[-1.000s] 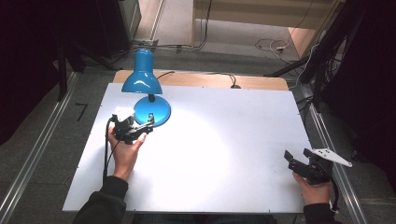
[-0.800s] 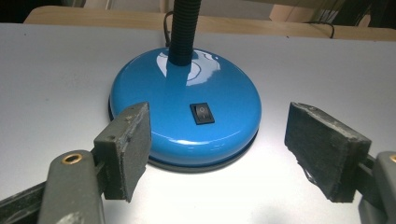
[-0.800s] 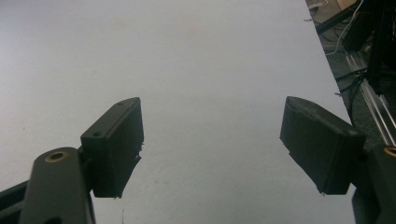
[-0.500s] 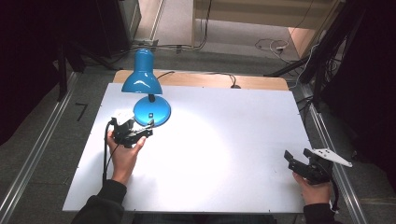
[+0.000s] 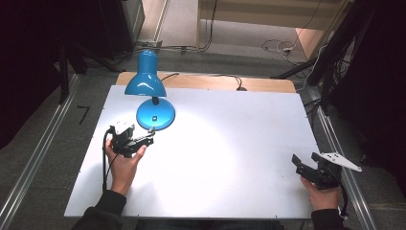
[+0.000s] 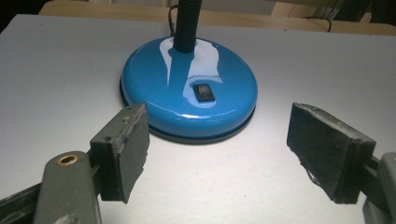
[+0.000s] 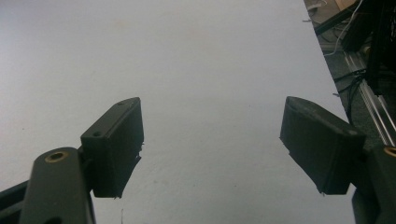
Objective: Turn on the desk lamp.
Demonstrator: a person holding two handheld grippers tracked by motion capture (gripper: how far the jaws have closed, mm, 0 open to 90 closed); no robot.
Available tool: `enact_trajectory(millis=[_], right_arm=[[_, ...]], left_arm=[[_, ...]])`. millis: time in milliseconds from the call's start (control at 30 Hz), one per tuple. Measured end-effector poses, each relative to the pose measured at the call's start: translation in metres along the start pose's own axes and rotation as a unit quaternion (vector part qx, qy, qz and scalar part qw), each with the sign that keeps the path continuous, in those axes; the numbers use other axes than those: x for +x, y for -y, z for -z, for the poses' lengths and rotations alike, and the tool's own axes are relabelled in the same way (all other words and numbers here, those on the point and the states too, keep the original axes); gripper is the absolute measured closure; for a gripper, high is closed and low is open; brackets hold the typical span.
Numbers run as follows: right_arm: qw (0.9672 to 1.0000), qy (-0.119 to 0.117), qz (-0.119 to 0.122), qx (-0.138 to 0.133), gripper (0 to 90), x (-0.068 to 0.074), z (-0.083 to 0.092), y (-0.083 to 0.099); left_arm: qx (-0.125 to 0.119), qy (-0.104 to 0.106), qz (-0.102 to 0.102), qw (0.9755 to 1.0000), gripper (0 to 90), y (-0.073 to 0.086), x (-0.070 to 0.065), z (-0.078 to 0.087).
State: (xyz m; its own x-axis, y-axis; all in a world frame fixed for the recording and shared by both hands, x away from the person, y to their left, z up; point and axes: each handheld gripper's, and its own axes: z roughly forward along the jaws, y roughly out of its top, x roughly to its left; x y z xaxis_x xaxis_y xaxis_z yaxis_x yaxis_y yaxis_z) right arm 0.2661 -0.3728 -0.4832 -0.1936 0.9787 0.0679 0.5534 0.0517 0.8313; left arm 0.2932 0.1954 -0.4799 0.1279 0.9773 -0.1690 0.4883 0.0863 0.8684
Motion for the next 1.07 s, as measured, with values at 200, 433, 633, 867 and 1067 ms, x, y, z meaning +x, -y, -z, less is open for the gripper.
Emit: enact_trajectory(millis=[200, 433, 633, 867, 1067], right_arm=[[1.0000, 0.001, -0.001, 0.000, 19.8, -0.001, 0.000, 0.000], [1.0000, 0.003, -0.001, -0.001, 19.8, -0.002, 0.001, 0.000], [1.0000, 0.003, 0.000, -0.001, 19.8, -0.001, 0.001, 0.000], [1.0000, 0.004, 0.000, -0.001, 19.8, -0.001, 0.001, 0.000], [1.0000, 0.004, -0.001, -0.002, 19.8, -0.001, 0.001, 0.000]], left_arm=[[0.000, 0.000, -0.003, 1.0000, 21.4, 0.007, -0.002, 0.013], [-0.003, -0.006, 0.002, 1.0000, 21.3, 0.013, 0.001, 0.033], [0.007, -0.015, 0.005, 0.9998, 19.8, 0.022, 0.008, 0.045], [0.011, -0.029, 0.003, 0.9995, 19.9, 0.029, 0.015, 0.056], [0.015, -0.048, -0.014, 0.9986, 17.8, 0.033, 0.020, 0.059]])
